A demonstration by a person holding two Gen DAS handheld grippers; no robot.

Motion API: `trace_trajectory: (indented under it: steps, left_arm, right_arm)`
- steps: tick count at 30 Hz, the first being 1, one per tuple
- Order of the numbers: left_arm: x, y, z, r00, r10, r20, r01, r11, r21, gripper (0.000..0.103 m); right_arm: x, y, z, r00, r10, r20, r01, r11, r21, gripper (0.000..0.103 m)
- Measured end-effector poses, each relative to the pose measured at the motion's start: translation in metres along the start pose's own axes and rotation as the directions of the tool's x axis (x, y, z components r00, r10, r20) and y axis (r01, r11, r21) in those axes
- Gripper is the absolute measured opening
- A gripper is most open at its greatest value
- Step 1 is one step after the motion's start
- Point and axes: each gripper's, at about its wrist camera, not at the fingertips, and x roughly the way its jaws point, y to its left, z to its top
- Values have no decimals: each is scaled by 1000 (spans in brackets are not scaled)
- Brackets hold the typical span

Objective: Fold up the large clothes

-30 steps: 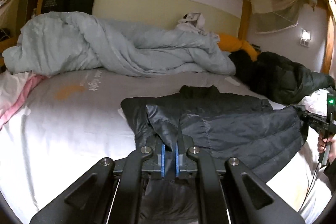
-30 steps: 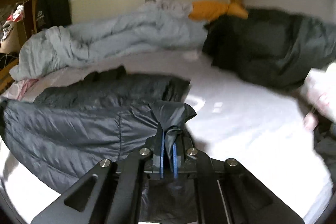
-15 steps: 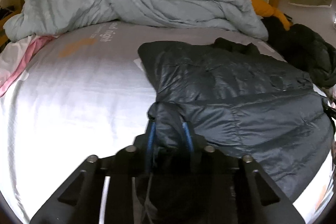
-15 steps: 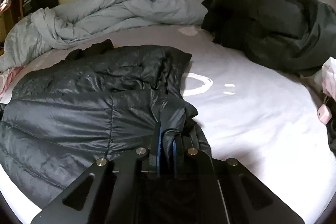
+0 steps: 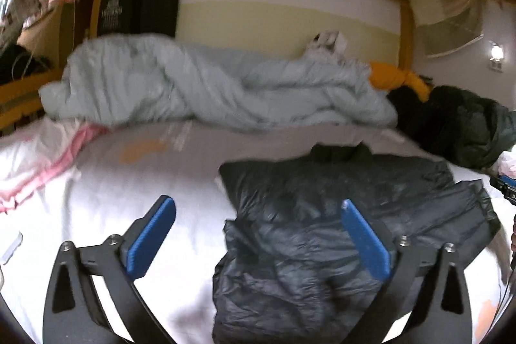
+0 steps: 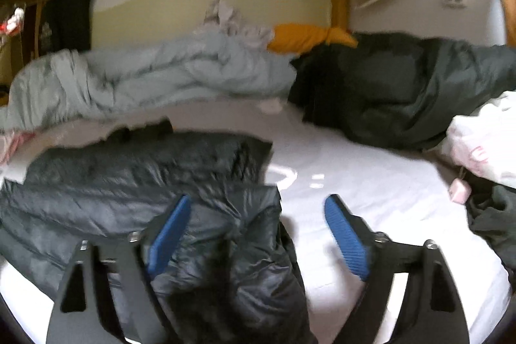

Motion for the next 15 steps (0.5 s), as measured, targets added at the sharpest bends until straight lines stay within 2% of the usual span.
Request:
trace_trajectory:
  steps: [2, 4, 5, 7, 11, 15]
  left_arm:
    - [-10, -8, 2, 1000, -22, 20, 22, 1000, 20, 102]
    - [-18, -15, 1, 999, -37, 31, 36, 999, 29, 102]
    - [-22, -17, 0, 998, -45, 35, 44, 999, 28, 102]
    - [-26, -23, -5, 998, -64, 27, 63, 998, 23, 102]
    - [-28, -41, -19, 996, -81, -19, 82, 995, 60, 102]
    - [-19, -68, -40, 994, -44, -104, 62, 982, 178, 102]
  right_arm:
    - [-15, 7, -2, 1000, 22, 21, -22, 1000, -1, 89]
    - [-27, 14, -7, 999, 34, 35, -33, 999, -10, 95]
    - [-31, 17, -9, 998, 38, 41, -37, 999, -17, 102]
    - [-42, 25, -16, 997, 52, 56, -50, 998, -42, 103]
    - [-53, 43, -31, 995, 84, 48, -79, 993, -87, 103]
    - [-52, 61, -50, 992, 125, -17, -126, 980, -155, 103]
